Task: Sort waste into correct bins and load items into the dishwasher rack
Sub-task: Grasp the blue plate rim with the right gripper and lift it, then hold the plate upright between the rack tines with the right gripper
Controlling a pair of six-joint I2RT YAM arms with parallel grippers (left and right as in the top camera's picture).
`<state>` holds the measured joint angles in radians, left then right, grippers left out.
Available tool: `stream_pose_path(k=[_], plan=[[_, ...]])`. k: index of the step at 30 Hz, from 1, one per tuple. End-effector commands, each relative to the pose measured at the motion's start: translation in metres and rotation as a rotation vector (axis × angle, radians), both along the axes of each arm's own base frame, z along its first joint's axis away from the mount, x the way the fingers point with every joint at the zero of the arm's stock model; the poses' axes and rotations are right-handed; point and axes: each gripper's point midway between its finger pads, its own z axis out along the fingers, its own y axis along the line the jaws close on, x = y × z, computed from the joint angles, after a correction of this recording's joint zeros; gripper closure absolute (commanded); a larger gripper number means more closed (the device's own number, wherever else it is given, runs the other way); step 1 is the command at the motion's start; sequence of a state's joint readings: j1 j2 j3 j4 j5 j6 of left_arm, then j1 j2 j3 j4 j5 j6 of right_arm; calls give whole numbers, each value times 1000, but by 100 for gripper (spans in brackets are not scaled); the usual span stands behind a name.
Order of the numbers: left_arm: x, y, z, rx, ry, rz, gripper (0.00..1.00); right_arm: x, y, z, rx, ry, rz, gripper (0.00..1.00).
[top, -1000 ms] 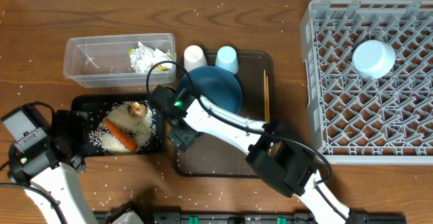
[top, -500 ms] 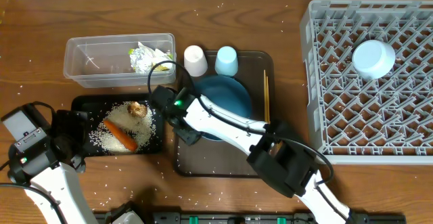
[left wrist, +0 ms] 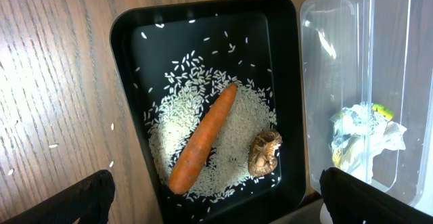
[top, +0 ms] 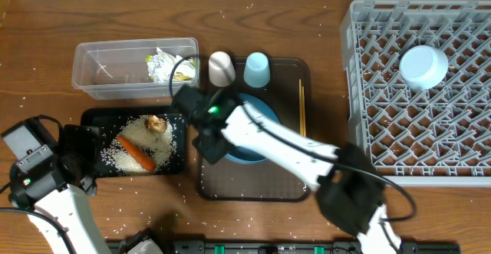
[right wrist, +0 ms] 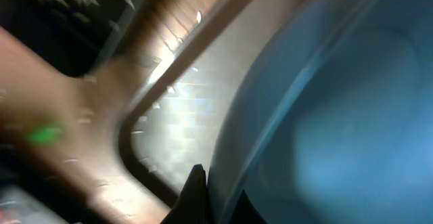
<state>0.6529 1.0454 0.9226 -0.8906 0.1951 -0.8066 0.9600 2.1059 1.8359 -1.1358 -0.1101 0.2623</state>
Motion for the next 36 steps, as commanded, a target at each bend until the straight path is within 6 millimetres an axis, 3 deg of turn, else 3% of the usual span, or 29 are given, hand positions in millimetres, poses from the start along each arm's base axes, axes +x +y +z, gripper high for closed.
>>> stream_pose_path(k=[1, 8, 13, 20, 26, 30, 36], plan=[[-1, 4, 4, 23, 3, -1, 2, 15, -12, 48, 115, -2, -142, 99], [-1, 4, 4, 23, 3, -1, 2, 37, -44, 107, 268, 1, -240, 99], [-1, 4, 4, 23, 3, -1, 2, 48, -77, 141, 386, 58, -282, 99], [-1, 4, 4, 23, 3, -1, 2, 77, -155, 177, 467, 25, -448, 99], [-1, 4, 4, 23, 3, -1, 2, 87, -226, 212, 562, -56, -545, 99], [-1, 4, 4, 23, 3, -1, 2, 86, -279, 223, 594, -89, -633, 99], [-1, 4, 4, 23, 3, -1, 2, 74, -320, 237, 790, -104, -572, 99]])
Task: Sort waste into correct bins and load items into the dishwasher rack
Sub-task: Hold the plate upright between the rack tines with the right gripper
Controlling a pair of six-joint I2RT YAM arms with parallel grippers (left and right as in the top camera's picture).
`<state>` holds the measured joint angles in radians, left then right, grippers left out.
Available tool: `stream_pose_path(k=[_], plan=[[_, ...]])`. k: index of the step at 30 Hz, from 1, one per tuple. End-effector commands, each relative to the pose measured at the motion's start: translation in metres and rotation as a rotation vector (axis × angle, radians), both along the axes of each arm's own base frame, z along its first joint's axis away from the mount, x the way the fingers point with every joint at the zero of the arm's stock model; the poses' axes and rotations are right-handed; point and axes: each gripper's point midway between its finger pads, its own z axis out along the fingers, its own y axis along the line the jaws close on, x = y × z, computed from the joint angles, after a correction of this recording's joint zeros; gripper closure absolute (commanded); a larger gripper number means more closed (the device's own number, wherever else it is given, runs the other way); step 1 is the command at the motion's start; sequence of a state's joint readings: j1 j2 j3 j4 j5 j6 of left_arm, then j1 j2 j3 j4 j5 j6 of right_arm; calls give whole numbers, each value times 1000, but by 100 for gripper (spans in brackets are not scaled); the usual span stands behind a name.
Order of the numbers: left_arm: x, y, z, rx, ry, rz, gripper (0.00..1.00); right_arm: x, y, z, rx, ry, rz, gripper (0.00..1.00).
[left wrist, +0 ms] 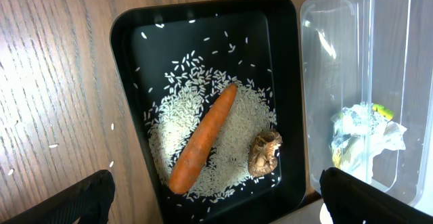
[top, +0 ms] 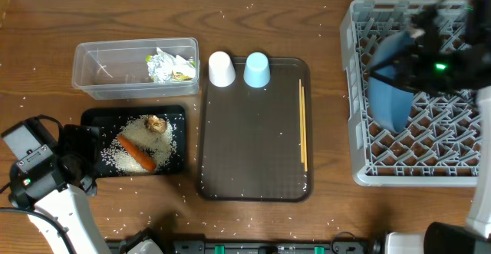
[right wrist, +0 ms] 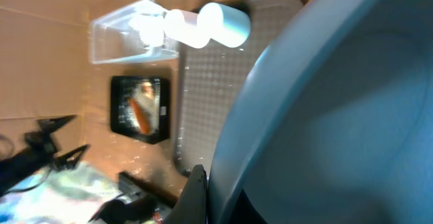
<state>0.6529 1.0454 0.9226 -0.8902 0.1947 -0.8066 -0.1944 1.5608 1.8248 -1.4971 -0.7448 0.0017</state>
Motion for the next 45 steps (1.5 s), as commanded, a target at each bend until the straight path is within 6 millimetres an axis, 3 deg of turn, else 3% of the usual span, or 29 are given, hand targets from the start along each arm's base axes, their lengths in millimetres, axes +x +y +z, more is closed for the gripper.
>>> stream_pose_path(k=[1, 4, 10, 16, 20, 27, 33, 45], plan=[[-1, 4, 4, 23, 3, -1, 2, -8, -4, 17, 142, -153, 114, 99], [-1, 4, 4, 23, 3, -1, 2, -13, -20, 8, 219, -188, 109, 99], [-1, 4, 4, 23, 3, -1, 2, -18, -65, -29, 312, -167, -43, 99], [-1, 4, 4, 23, 3, -1, 2, -26, -117, -32, 411, -269, -228, 99], [-1, 4, 4, 23, 3, -1, 2, -32, -135, -37, 384, -261, -287, 99], [-1, 4, 4, 23, 3, -1, 2, -34, -139, -42, 356, -250, -292, 99], [-1, 4, 4, 23, 3, -1, 2, -27, -137, -25, 414, -340, -282, 99], [-1, 4, 4, 23, 3, -1, 2, -1, -92, -25, 394, -410, -70, 99]])
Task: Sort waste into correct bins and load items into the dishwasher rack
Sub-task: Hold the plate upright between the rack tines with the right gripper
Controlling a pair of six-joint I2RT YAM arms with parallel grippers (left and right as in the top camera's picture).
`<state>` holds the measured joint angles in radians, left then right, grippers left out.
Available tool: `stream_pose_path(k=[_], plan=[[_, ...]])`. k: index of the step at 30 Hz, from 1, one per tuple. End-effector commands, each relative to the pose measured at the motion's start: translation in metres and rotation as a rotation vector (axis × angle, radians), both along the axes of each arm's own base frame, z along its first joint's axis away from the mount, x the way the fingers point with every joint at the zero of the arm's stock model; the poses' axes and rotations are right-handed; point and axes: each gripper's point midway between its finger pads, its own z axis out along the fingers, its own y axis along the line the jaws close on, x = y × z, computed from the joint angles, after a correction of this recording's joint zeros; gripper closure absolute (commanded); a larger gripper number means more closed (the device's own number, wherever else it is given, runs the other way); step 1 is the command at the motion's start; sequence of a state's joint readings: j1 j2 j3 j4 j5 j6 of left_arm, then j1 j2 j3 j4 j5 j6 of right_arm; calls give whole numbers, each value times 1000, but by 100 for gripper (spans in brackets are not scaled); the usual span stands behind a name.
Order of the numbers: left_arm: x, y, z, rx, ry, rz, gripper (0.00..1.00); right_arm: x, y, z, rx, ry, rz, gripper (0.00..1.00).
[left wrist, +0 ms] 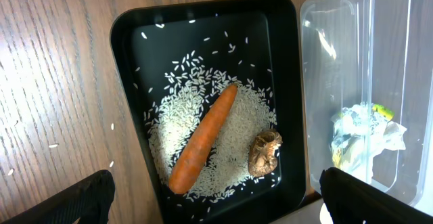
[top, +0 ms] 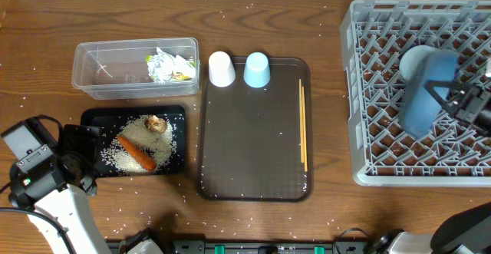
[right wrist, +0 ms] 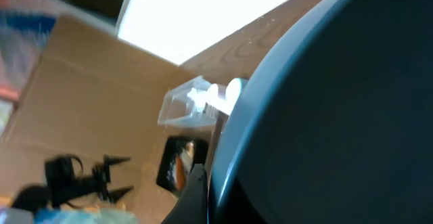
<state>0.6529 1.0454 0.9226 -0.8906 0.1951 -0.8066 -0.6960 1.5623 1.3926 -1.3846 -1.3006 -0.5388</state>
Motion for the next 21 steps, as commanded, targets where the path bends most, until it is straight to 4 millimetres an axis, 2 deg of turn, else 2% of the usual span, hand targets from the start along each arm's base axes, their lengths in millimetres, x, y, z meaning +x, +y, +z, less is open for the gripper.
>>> stream_pose_path(k=[1, 8, 16, 21], plan=[[-1, 4, 4, 23, 3, -1, 2, 8, 11, 10, 17, -76, 41, 99], [-1, 4, 4, 23, 3, -1, 2, 22, -3, -2, 45, -16, 3, 99], [-1, 4, 4, 23, 3, -1, 2, 26, -8, -29, 115, 123, -11, 99], [-1, 4, 4, 23, 3, -1, 2, 20, -14, -38, 104, 188, -36, 99]])
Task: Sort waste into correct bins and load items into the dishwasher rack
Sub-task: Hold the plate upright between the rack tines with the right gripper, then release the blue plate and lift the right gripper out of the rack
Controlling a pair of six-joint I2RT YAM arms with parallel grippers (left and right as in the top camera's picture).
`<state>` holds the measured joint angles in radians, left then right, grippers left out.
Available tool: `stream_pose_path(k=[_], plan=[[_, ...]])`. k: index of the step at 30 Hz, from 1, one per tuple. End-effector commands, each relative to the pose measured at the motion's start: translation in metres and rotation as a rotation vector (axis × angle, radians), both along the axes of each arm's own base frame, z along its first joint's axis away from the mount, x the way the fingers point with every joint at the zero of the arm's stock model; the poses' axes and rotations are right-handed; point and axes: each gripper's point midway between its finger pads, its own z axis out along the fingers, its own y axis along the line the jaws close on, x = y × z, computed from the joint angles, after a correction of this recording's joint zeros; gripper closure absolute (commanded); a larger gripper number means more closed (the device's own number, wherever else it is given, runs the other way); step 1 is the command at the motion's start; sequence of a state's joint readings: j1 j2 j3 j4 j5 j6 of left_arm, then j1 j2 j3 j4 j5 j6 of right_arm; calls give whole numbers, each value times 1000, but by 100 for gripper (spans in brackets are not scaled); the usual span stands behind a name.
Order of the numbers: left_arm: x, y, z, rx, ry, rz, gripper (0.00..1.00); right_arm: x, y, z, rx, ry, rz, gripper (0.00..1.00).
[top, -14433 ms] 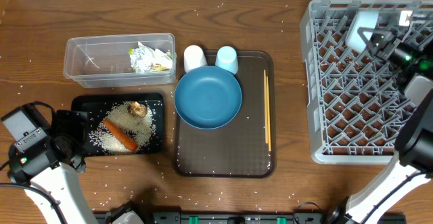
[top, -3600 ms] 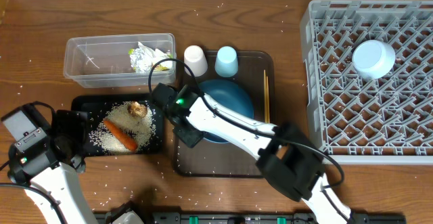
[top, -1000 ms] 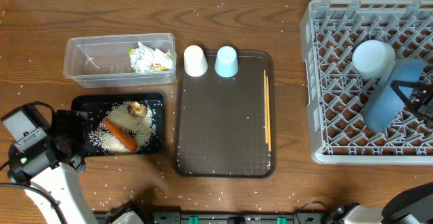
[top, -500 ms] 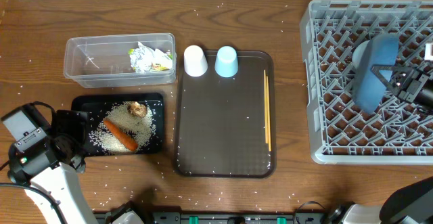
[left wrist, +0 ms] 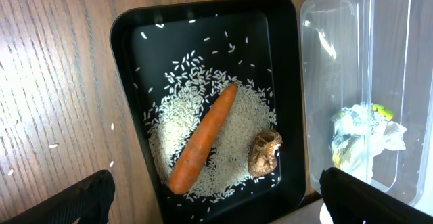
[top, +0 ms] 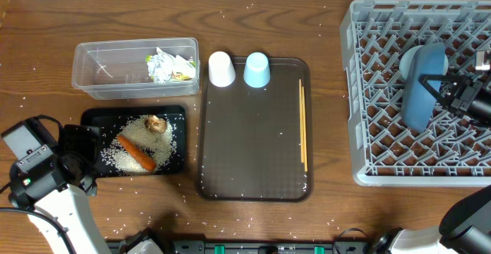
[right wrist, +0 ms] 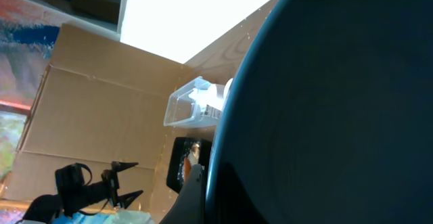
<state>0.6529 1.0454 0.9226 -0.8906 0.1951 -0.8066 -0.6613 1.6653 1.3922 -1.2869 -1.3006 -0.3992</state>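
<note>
A blue bowl [top: 420,89] stands on its edge among the tines of the grey dishwasher rack [top: 380,143], and my right gripper [top: 454,93] is shut on its rim. The bowl [right wrist: 338,116] fills the right wrist view, with one finger [right wrist: 196,191] against its rim. My left gripper [left wrist: 216,207] hangs open over the black tray [left wrist: 128,61], which holds a carrot [left wrist: 201,139], a mushroom [left wrist: 264,151] and scattered rice. A clear bin [left wrist: 365,61] beside it holds crumpled wrappers [left wrist: 358,139].
On the brown tray [top: 253,169] stand a white cup [top: 221,69] and a pale blue cup [top: 257,69], both upside down, with chopsticks [top: 303,127] along its right side. Rice grains lie scattered over the wooden table [top: 322,24].
The blue bowl now stands more upright and edge-on in the rack, with my right gripper still shut on it. The left arm and the waste bins are unchanged.
My right gripper was at the blue bowl's rim on the brown tray. Then it held the bowl above the rack's left part. Then the bowl was tilted over the rack's right side, and now it stands on edge there. The left arm stayed still.
</note>
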Motion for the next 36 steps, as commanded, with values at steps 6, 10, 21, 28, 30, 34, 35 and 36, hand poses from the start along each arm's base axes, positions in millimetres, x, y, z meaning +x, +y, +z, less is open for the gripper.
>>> stream_pose_path(k=[6, 10, 21, 28, 30, 34, 35, 36], plan=[[-1, 4, 4, 23, 3, -1, 2, -13, -23, -21, 7, 172, -87, 99], [-1, 4, 4, 23, 3, -1, 2, -19, -36, -21, 26, 194, -133, 99], [-1, 4, 4, 23, 3, -1, 2, -51, -61, -43, -33, 378, -213, 87], [-1, 4, 4, 23, 3, -1, 2, -65, -73, -47, -131, 528, -291, 58], [-1, 4, 4, 23, 3, -1, 2, -69, -80, -45, -174, 570, -329, 46], [-1, 4, 4, 23, 3, -1, 2, -77, -92, -39, -246, 638, -406, 42], [-1, 4, 4, 23, 3, -1, 2, -79, -93, -35, -257, 642, -416, 42], [-1, 4, 4, 23, 3, -1, 2, -80, -93, -32, -265, 641, -425, 41]])
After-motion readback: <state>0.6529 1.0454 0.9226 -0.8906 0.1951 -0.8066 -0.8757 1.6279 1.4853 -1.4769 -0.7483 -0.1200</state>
